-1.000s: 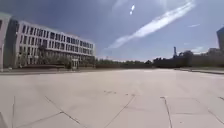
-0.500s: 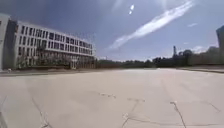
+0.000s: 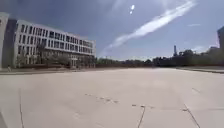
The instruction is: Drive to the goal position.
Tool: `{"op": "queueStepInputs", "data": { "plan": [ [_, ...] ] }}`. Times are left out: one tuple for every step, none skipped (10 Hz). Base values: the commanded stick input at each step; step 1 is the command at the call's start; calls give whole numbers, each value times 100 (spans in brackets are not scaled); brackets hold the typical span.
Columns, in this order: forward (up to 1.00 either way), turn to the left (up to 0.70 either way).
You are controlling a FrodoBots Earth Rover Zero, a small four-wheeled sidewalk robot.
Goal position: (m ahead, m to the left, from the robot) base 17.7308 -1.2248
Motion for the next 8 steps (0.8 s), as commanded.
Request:
{"op": "queueStepInputs", "data": {
  "plan": [
    [70,1],
    [70,1],
    [70,1],
    [70,1],
    [70,1],
    [70,1],
    [70,1],
    [70,1]
  ]
}}
